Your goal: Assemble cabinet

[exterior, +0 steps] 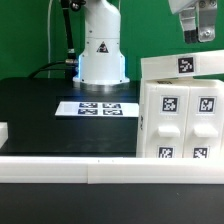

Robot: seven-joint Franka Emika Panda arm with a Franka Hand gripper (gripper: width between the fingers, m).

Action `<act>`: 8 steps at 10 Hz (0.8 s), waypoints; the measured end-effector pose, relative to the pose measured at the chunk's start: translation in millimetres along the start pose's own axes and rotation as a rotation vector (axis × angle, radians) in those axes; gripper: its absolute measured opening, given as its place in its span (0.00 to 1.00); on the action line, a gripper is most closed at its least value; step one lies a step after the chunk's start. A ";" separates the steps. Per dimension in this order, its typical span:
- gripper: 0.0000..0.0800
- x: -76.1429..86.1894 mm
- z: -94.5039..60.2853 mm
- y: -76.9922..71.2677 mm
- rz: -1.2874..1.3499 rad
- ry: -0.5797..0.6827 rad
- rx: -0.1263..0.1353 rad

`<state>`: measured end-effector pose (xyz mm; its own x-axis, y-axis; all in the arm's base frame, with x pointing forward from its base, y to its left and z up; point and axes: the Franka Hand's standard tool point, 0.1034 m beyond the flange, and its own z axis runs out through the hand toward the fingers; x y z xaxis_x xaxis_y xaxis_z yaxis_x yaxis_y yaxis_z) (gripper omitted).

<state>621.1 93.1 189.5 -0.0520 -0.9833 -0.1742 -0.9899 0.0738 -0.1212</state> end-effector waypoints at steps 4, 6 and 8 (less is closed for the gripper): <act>1.00 -7.6 1.4 -4.0 -0.299 0.004 0.000; 1.00 -9.9 -0.3 -5.6 -0.488 0.002 0.001; 1.00 -11.8 -3.8 -8.2 -0.727 -0.005 -0.007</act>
Offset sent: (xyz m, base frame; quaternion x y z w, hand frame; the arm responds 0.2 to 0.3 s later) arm 0.0111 0.0014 0.0087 0.0027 0.0235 -0.2734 0.9616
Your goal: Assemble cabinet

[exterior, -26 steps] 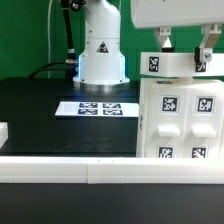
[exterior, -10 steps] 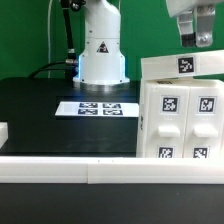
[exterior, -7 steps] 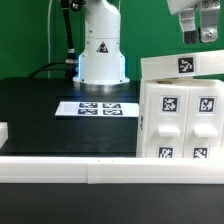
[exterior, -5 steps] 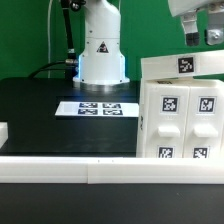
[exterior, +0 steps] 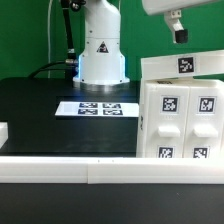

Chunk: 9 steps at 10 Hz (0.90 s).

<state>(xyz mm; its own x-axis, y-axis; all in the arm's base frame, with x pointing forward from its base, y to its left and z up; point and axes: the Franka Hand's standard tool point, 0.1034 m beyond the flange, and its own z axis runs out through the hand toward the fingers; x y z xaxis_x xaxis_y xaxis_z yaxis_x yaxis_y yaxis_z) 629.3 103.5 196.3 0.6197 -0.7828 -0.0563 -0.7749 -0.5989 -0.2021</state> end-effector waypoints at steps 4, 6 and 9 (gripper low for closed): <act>1.00 -0.1 0.8 0.7 -0.280 0.000 -0.002; 1.00 -1.2 1.4 -0.1 -0.540 0.014 -0.015; 1.00 -4.5 2.0 -0.9 -0.862 0.009 -0.030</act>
Offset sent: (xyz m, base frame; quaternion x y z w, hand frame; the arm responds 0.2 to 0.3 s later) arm 0.0000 0.0000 0.0000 0.0000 0.0000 -0.1938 0.9810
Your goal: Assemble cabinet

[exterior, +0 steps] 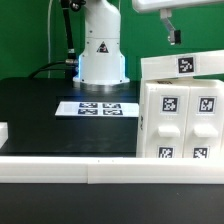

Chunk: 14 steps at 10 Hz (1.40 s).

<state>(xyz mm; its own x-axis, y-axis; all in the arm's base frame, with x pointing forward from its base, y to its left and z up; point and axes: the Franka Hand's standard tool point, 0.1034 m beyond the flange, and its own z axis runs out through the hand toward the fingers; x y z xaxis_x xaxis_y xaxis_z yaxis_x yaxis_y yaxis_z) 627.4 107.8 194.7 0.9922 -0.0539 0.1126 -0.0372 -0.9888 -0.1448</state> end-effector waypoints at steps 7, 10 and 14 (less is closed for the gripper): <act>1.00 -2.9 -1.7 11.5 -0.546 -0.054 -0.036; 1.00 -8.0 2.6 12.2 -0.799 -0.080 -0.038; 1.00 -14.6 10.9 19.6 -1.068 -0.092 -0.032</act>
Offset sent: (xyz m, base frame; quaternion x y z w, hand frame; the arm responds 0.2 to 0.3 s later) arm 0.0000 0.0000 0.0000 0.0000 0.0000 -0.1296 0.9916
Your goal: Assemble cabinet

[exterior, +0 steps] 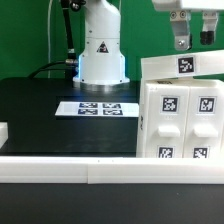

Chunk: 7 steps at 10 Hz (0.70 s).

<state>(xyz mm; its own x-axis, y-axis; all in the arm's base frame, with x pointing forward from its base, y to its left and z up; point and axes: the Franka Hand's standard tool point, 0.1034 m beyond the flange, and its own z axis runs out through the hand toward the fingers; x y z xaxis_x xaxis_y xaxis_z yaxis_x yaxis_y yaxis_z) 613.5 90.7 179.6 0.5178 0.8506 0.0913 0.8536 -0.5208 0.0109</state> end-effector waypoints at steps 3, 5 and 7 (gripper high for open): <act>1.00 -4.9 9.0 -2.3 -0.008 -0.001 -0.009; 1.00 -6.4 10.8 -2.7 -0.004 -0.004 -0.009; 1.00 -7.3 11.4 -2.4 -0.003 -0.005 -0.008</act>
Offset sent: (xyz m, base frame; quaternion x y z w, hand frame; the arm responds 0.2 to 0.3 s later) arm -0.0036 0.0043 -0.0110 -0.0054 0.0149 0.0141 0.9998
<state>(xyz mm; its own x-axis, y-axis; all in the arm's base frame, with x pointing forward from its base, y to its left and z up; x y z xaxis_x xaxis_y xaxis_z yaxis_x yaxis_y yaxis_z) 608.4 86.6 167.6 0.5158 0.8523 0.0863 0.8545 -0.5191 0.0191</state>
